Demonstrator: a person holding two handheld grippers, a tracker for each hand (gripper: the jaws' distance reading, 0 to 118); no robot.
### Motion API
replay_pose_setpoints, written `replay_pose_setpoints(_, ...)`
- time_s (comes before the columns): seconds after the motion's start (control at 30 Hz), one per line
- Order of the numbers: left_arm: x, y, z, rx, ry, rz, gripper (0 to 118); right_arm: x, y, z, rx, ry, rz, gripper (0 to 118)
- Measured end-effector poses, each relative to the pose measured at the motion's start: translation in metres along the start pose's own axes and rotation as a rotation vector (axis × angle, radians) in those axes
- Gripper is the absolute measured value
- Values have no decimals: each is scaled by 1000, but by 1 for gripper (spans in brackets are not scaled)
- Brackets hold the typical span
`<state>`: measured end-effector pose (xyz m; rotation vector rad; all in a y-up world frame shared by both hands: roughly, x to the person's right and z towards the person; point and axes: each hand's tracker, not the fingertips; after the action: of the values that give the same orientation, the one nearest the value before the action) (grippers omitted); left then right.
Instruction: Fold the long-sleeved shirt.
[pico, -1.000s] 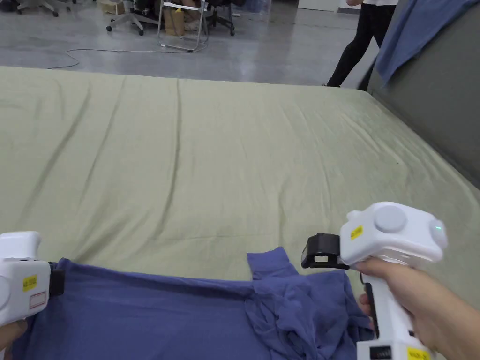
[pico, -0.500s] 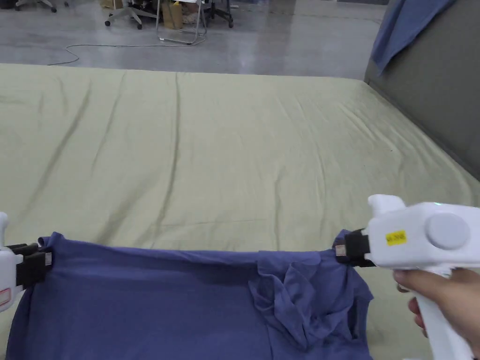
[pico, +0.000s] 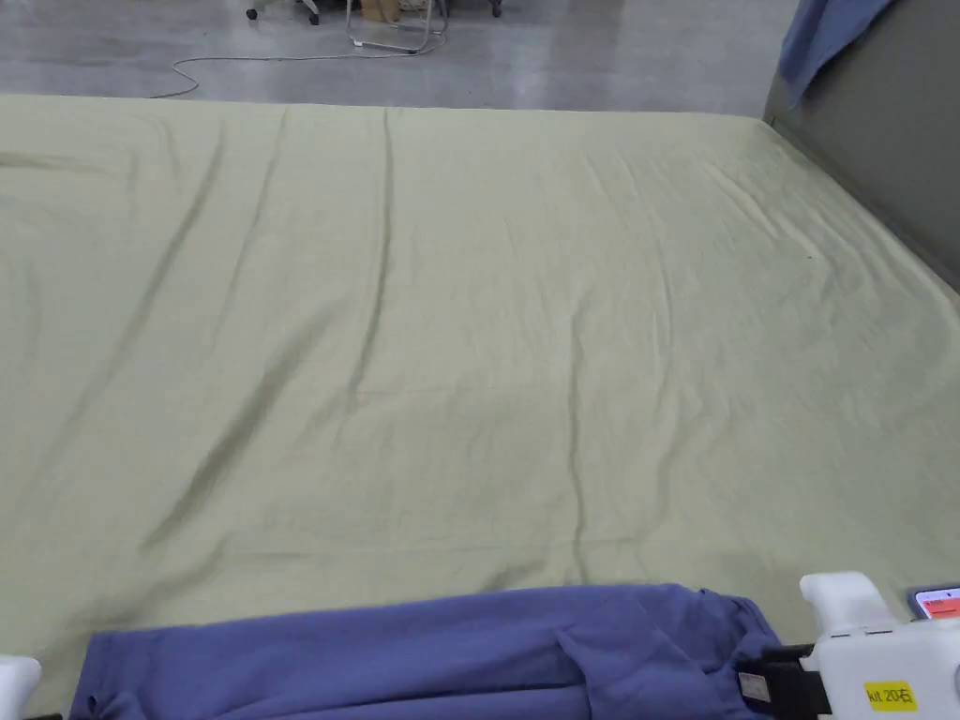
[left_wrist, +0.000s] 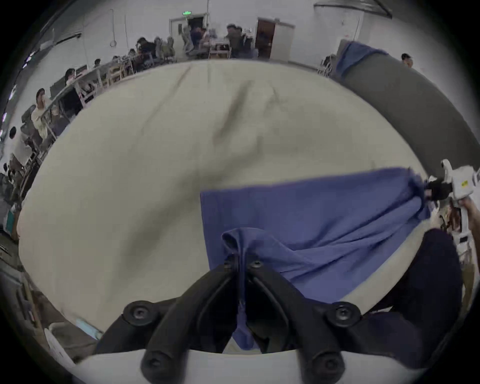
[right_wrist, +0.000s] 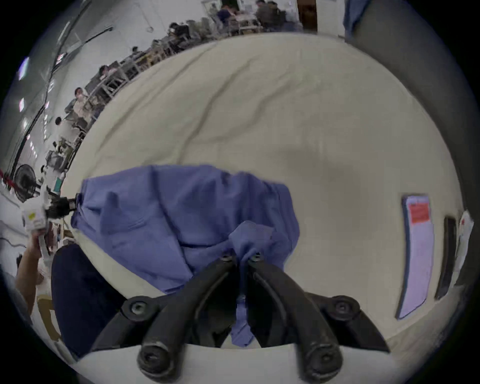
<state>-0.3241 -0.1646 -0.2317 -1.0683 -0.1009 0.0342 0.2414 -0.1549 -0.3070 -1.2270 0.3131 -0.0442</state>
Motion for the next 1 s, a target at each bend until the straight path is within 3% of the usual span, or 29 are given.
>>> replay_pose_setpoints(0.07, 6, -7, -2, 46, 8, 12, 2, 0, 0, -11, 4, 12, -20, 1)
replay_pose_setpoints(0.17, 2, -2, -7, 46, 10, 36, 23, -1, 2, -12, 2, 9, -12, 4)
replay_pose_setpoints(0.2, 1, 1, -8, 50, -3, 61, 33, 0, 4, -10, -5, 10, -22, 10)
replay_pose_setpoints(0.23, 0, 7, -4, 48, -17, 93, 51, 3, 6, -8, -12, 16, -35, 13)
replay_pose_setpoints(0.27, 0, 15, 3, 21, -16, 148, 51, 6, 8, -1, -18, 21, -53, 13)
replay_pose_setpoints(0.3, 1, 18, 13, 19, -4, 183, 60, 5, 11, 10, -28, 4, -72, 17)
replay_pose_setpoints(0.33, 2, 22, 29, 56, 8, 219, 78, 3, 14, 25, -35, -56, -73, 30)
replay_pose_setpoints(0.37, 4, 24, 50, 137, -15, 228, 101, 0, 12, 46, -14, -123, -60, 64)
replay_pose_setpoints(0.4, 7, 25, 69, 209, -47, 229, 114, -4, 9, 67, 36, -159, -49, 103)
replay_pose_setpoints(0.43, 17, 24, 93, 271, -72, 223, 115, -10, 6, 95, 146, -143, -67, 112)
replay_pose_setpoints(0.53, 31, 15, 125, 280, -83, 218, 115, -32, -11, 147, 310, 17, -89, 112)
replay_pose_setpoints(0.6, 34, 5, 122, 122, -108, 198, 109, -44, -24, 157, 335, 80, -127, 112)
replay_pose_setpoints(0.63, 37, -4, 118, 82, -122, 190, 84, -52, -32, 155, 345, 112, -147, 108)
replay_pose_setpoints(0.67, 38, -13, 115, 116, -146, 172, 31, -60, -39, 152, 341, 148, -158, 90)
replay_pose_setpoints(0.7, 37, -21, 106, 117, -145, 174, 0, -66, -45, 148, 319, 187, -163, 31)
replay_pose_setpoints(0.73, 32, -27, 99, 99, -171, 198, 0, -72, -50, 141, 277, 235, -168, 0)
replay_pose_setpoints(0.77, 22, -31, 93, 89, -199, 258, 0, -81, -58, 132, 269, 289, -215, 0)
replay_pose_setpoints(0.8, 9, -32, 89, 103, -243, 327, 0, -86, -63, 127, 274, 301, -189, 0)
replay_pose_setpoints(0.83, -7, -30, 82, 124, -295, 427, 12, -91, -68, 123, 267, 353, -167, 0)
replay_pose_setpoints(0.87, -26, -29, 74, 115, -313, 523, 44, -96, -71, 120, 257, 402, -164, 0)
replay_pose_setpoints(0.9, -40, -26, 65, 105, -328, 587, 95, -100, -73, 118, 248, 434, -167, 0)
replay_pose_setpoints(0.93, -55, -25, 51, 76, -363, 620, 118, -96, -66, 108, 243, 475, -165, 0)
replay_pose_setpoints(1.0, -66, -23, 30, 117, -435, 661, 118, -101, -65, 101, 238, 536, -150, 0)
